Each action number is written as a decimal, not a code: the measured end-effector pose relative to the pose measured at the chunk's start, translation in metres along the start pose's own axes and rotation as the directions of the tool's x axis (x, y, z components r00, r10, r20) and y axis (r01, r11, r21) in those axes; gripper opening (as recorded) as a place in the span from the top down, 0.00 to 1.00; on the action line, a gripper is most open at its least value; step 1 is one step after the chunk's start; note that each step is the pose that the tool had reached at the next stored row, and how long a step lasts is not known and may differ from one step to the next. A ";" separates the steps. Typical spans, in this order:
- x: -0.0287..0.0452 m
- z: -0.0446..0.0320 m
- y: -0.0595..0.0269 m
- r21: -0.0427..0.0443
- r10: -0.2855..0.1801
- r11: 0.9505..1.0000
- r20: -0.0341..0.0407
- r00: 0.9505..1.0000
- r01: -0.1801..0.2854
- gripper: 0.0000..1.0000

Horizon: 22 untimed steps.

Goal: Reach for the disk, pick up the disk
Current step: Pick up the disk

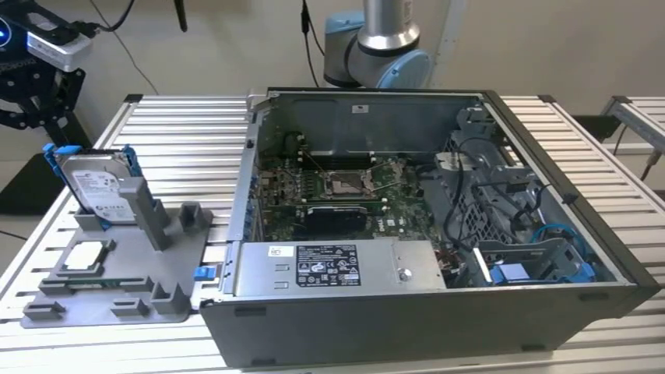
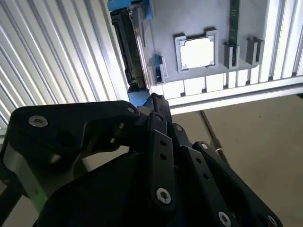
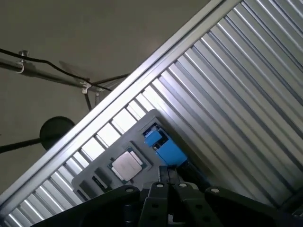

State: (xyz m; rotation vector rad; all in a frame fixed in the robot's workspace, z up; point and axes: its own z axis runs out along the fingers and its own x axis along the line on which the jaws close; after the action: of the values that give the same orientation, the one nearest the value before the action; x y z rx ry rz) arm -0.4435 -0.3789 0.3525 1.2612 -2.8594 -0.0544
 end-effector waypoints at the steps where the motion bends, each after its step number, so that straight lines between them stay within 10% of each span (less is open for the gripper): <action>1: 0.0000 0.0001 0.0000 0.000 -0.018 1.000 -0.001 1.000 0.018 1.00; 11: 0.0000 0.0015 -0.0001 0.014 -0.198 0.980 0.002 0.980 0.198 1.00; 16: 0.0000 0.0029 -0.0002 0.028 -0.284 0.959 0.007 0.959 0.283 1.00; 22: 0.0000 0.0030 -0.0001 0.028 -0.386 0.922 0.004 0.922 0.386 1.00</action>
State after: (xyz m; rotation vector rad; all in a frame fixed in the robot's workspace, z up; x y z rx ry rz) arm -0.4435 -0.3789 0.3495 1.8147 -2.5770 -0.0261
